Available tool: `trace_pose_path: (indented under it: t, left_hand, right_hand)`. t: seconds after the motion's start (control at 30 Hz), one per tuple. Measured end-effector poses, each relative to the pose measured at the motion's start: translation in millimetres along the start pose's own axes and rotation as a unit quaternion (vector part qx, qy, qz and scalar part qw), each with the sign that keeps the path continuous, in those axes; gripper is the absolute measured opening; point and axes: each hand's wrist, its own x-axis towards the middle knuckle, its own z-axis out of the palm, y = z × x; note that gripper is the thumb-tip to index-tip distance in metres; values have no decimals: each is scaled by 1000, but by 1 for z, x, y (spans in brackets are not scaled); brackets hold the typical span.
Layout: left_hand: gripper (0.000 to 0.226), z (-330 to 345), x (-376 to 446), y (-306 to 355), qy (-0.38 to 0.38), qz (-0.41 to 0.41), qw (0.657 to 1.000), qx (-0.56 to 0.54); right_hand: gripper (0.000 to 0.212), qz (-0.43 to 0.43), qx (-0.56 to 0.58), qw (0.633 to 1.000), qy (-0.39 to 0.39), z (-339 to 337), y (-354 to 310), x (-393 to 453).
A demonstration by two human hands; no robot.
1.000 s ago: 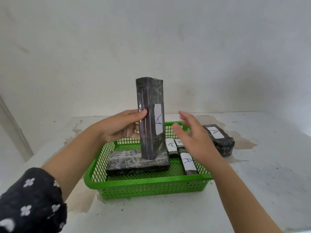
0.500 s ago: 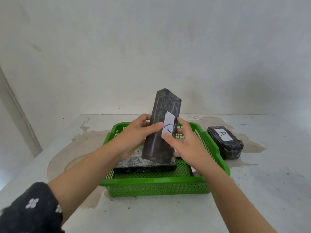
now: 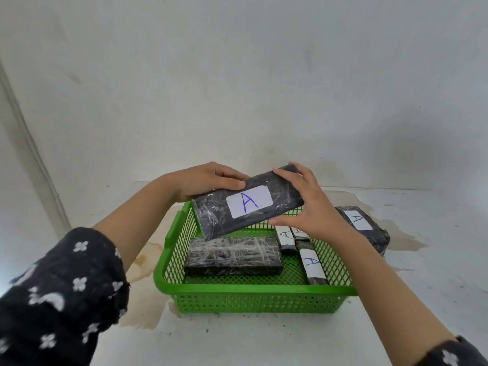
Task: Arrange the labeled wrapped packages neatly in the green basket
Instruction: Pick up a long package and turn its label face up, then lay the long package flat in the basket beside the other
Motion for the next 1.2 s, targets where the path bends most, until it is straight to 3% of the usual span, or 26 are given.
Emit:
trace_pose_path:
  t: [0.13,0.23,0.3,0.4,0.5,0.6,0.7,0.83,1.03,1.2]
  left_hand:
    - [29,5,9,-6,94,9,986,135]
    - [26,5,10,-12,259,63,924,274]
    - [26,10,4,-23,312,70,894,314]
    - [34,21,-7,-48,271,1,896,352]
    - [53,32,-16,-73,122,-84,909,389]
    - [90,40,-14,-87,-1,-104,897,430]
    - [104,46,-7,-94,-58,-111,876,466]
    - [86,44,-9,-81,-46,-44,852,520]
    - [67,18,-46,-37,-22,-26,902,431]
    - [57,9,-66,-13,52,10,939,339]
  right_hand:
    - [90,58,19,998,9,2,14,-5]
    - [88,106,24,994,11,5,28,-9]
    - [86,131,27,991,-2,5,36,-11]
    - [84,175,29,984,11,6,44,-10]
    - [83,210,38,977,25,7,48,-9]
    - [81,228,34,973,15,8,50,-9]
    - [79,240,31,970,-4,10,51,-9]
    - [78,249,8,968,-24,13,52,-10]
    - [74,250,9,967,-54,15,51,-9]
    - [71,227,-9,960,-163,23,46,-11]
